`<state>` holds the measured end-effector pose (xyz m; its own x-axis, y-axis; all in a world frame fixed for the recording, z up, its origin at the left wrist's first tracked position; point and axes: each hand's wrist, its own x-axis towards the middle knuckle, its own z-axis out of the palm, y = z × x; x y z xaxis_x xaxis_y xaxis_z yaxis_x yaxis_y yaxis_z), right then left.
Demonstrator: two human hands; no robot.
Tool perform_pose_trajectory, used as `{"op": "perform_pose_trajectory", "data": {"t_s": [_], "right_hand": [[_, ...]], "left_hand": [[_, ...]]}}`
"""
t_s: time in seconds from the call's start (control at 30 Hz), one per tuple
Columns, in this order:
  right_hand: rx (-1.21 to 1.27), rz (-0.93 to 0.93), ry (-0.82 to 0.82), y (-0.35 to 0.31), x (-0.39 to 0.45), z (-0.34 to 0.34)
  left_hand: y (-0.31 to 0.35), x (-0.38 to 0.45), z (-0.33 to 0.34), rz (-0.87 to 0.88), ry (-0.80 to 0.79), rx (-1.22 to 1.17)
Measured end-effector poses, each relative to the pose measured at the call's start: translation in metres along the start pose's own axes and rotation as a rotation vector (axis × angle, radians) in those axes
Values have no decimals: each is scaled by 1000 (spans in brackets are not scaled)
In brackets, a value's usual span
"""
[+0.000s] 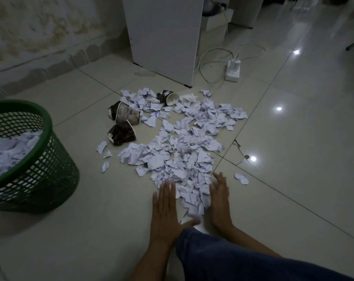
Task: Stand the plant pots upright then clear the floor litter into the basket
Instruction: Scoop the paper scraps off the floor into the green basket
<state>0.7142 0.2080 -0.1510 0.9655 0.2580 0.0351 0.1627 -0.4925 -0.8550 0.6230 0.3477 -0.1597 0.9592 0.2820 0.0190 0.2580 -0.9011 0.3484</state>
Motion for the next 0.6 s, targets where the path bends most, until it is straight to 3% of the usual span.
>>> {"op": "perform_pose_trajectory", "data": {"t_s": [0.1, 0.17, 0.3, 0.43, 0.6], "right_hand": [[236, 29, -77, -7, 19, 4], [242, 38, -43, -10, 34, -2], [-107, 121, 199, 26, 60, -28], [-282, 125, 120, 48, 65, -22], [161, 8, -38, -3, 63, 7]], "left_hand": [[-1, 20, -2, -147, 40, -109], [-2, 32, -8, -265, 100, -196], [-3, 42, -15, -331, 171, -366], [-8, 43, -6, -398, 207, -439], [1, 52, -2, -425, 255, -471]]}}
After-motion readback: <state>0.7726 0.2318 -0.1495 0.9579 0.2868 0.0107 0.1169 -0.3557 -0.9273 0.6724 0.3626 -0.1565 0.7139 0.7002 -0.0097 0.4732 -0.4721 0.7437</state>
